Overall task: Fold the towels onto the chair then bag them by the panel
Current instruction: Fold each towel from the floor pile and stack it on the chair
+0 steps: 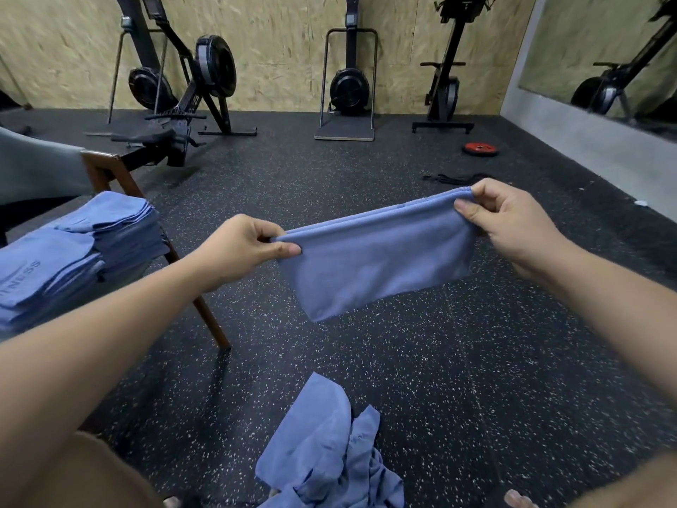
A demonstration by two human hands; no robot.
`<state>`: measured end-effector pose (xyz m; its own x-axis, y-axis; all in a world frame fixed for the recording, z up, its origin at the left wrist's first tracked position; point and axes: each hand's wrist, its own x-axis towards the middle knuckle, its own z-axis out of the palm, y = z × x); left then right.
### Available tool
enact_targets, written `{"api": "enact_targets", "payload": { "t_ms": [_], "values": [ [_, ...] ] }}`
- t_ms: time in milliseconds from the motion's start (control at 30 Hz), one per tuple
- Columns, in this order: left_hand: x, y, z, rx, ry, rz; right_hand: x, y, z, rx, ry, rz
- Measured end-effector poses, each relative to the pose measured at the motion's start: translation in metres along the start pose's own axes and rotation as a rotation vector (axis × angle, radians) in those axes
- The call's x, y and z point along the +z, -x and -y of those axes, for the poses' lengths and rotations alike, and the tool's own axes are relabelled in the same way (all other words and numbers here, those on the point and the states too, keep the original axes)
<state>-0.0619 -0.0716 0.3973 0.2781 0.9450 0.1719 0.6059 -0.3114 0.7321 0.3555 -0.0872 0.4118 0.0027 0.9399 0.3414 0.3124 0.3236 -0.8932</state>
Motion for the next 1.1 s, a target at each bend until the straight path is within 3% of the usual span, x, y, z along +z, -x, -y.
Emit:
{"api": "enact_targets", "payload": {
  "t_ms": [367, 467, 667, 867, 1100],
  "values": [
    [0.001, -0.012, 0.004, -0.031, 0.295, -0.168, 0.007, -0.003, -0.007, 0.086, 0.004, -0.119],
    [0.008, -0.013, 0.001, -0.058, 0.302, -0.233, 0.013, 0.001, -0.004, 0.067, 0.035, -0.152],
    [0.030, -0.011, -0.018, -0.132, 0.531, -0.360, 0.032, 0.010, 0.013, -0.013, 0.074, -0.223],
    [0.043, -0.009, -0.033, -0.113, 0.452, -0.558, 0.051, 0.019, 0.025, -0.078, 0.205, -0.307],
    [0.031, -0.002, -0.035, -0.011, 0.175, -0.571, 0.044, 0.023, 0.027, -0.106, 0.280, -0.349]
  ]
}}
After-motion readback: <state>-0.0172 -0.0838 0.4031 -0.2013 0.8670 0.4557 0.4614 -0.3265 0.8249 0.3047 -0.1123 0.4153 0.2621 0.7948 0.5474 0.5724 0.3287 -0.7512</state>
